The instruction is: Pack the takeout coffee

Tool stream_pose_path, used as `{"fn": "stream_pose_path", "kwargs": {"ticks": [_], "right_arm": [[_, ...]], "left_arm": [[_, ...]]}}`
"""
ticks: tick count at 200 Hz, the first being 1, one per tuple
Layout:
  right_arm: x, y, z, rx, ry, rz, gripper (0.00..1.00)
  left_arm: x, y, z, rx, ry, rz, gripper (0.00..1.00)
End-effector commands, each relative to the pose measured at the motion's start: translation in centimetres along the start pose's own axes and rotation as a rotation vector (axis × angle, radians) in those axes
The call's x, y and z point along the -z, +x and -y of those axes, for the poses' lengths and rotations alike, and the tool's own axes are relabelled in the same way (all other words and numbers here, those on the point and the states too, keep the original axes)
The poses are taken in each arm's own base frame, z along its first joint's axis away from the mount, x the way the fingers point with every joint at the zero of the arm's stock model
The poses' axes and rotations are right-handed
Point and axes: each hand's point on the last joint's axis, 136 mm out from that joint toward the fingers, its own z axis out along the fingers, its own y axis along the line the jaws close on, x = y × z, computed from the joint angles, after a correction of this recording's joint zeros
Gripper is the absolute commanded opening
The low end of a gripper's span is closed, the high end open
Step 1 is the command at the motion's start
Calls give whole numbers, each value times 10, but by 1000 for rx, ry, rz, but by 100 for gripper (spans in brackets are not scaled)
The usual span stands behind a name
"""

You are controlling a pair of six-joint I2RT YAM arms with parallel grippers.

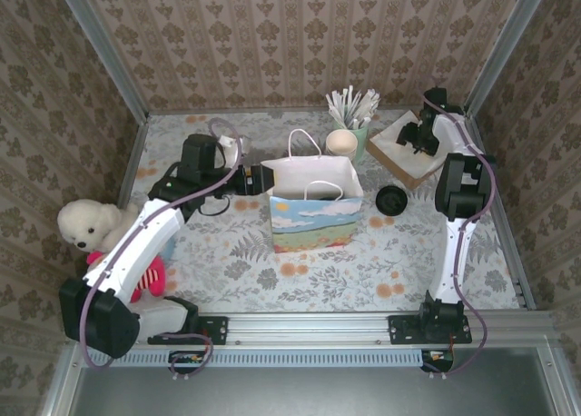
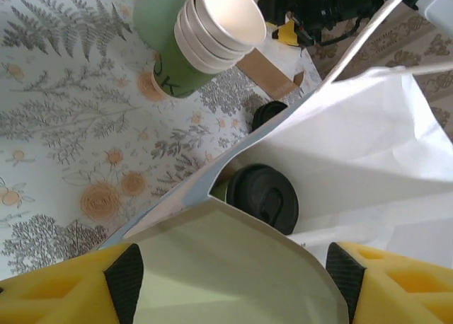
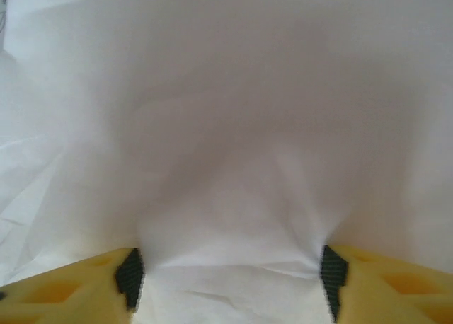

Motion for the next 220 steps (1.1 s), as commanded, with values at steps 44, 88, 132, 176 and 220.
{"fn": "stream_pose_path", "kwargs": {"ticks": [44, 88, 132, 176, 220], "right_arm": [[10, 16, 2, 73, 80, -28, 18], [31, 13, -6, 82, 36, -1, 0], [78, 11, 3, 58, 15, 100, 0], [102, 21, 8, 16, -9, 186, 0], [150, 13, -13, 40, -167, 400, 0]], "left_arm": [[-21, -29, 21, -61, 132, -23, 71], [-18, -28, 21, -72, 129, -6, 79], [-8, -28, 22, -101, 117, 23, 84], [1, -28, 22, -139, 110, 68, 90], [22, -41, 17, -180, 33, 187, 99]]}}
